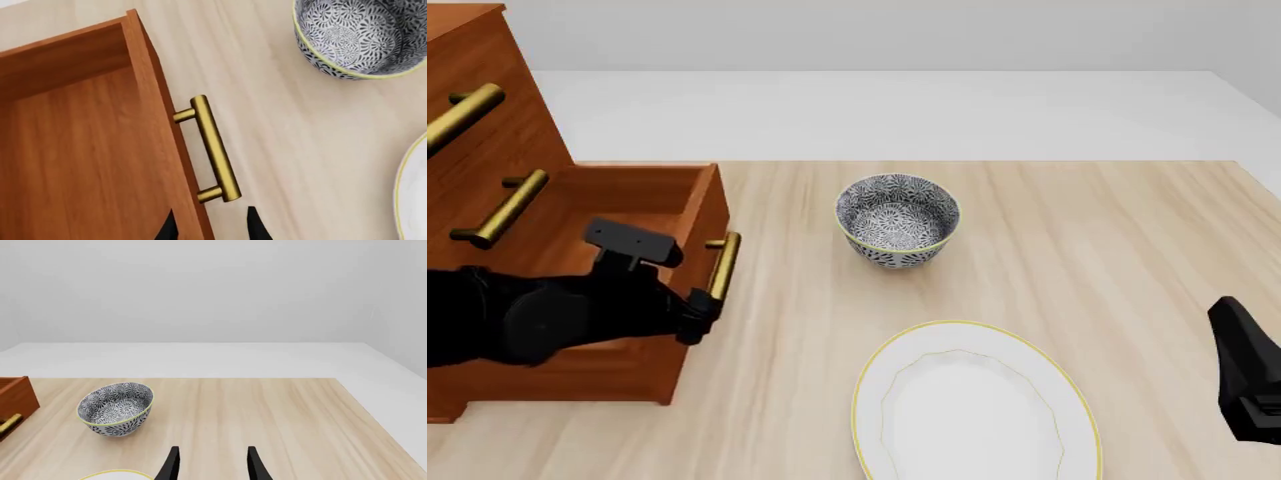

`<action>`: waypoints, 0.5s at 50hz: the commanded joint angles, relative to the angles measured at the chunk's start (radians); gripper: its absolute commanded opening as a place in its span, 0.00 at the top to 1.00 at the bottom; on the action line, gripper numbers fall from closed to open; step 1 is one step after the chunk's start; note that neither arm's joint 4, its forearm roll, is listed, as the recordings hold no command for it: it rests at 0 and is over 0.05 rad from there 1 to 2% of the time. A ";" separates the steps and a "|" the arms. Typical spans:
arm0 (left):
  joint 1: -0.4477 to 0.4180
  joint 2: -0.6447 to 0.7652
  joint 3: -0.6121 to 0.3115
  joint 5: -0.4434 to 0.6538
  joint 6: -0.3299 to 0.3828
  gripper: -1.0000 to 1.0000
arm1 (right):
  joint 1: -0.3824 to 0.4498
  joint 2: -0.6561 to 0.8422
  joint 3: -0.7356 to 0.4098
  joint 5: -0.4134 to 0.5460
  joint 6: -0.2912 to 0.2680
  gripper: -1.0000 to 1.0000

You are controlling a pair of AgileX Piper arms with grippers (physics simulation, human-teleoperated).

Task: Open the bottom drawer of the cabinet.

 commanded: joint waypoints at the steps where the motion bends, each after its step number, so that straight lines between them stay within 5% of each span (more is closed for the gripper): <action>1: -0.069 0.035 -0.022 0.002 -0.036 0.00 | 0.000 0.000 0.000 0.000 0.000 0.00; 19: -0.143 0.045 -0.056 0.024 -0.082 0.00 | 0.000 0.000 0.000 0.000 0.000 0.00; 25: -0.123 -0.005 -0.034 0.019 -0.049 0.00 | 0.000 0.000 0.000 0.000 0.000 0.00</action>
